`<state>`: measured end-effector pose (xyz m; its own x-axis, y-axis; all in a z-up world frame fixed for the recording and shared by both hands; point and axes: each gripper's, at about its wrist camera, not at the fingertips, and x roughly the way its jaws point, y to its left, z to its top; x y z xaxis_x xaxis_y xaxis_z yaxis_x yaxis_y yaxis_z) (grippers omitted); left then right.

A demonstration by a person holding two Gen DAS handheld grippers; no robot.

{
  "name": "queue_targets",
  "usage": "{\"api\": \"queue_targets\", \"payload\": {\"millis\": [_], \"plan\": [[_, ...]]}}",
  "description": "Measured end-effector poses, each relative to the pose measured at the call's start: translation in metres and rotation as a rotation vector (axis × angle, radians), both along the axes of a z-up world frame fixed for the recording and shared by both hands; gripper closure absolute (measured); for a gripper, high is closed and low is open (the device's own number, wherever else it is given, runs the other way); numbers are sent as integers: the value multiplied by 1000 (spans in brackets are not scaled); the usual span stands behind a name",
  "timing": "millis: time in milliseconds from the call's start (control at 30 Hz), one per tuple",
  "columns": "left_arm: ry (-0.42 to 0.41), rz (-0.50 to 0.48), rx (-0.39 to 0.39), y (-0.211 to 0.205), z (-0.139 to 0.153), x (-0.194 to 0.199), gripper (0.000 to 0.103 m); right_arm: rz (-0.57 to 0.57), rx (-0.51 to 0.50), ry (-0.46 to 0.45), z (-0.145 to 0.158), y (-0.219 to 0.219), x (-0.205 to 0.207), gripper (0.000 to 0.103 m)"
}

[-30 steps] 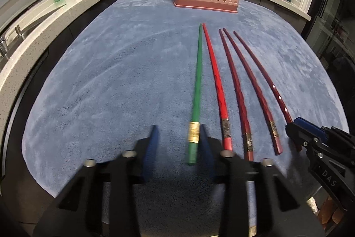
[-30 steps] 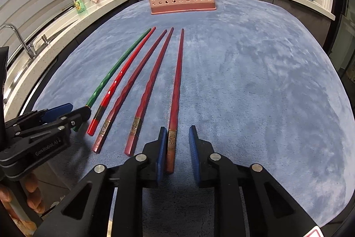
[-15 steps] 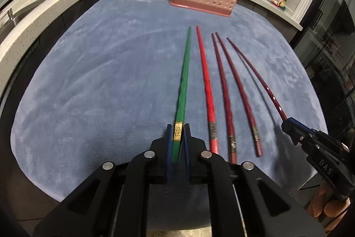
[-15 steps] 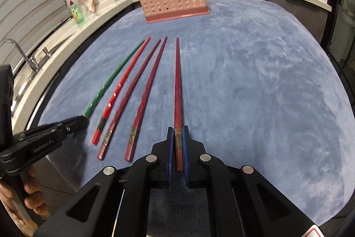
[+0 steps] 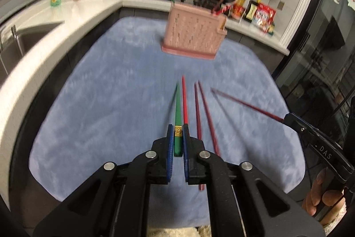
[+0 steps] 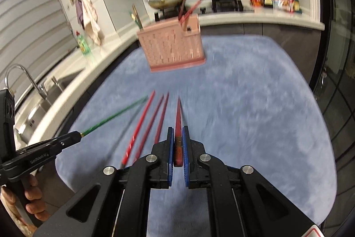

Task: Organize utensils
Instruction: 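Lift and carry the green chopstick with the left gripper while the right carries the dark-red one to the basket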

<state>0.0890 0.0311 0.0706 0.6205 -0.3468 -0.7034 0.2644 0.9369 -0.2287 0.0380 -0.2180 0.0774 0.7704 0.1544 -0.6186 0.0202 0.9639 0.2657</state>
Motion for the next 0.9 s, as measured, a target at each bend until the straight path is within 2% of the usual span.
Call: {"api": "queue_targets", "payload": {"millis": [167, 333, 667, 900], "plan": [[-74, 3, -14, -1, 39, 17, 96, -3, -17, -86, 34, -6, 12, 96], [-125, -2, -36, -5, 66, 39, 96, -9, -28, -162, 57, -15, 28, 96], [-207, -1, -33, -20, 105, 88, 96, -17, 28, -244, 92, -34, 68, 96], [-264, -21, -67, -31, 146, 126, 96, -8, 114, -335, 134, -52, 102, 96]]}}
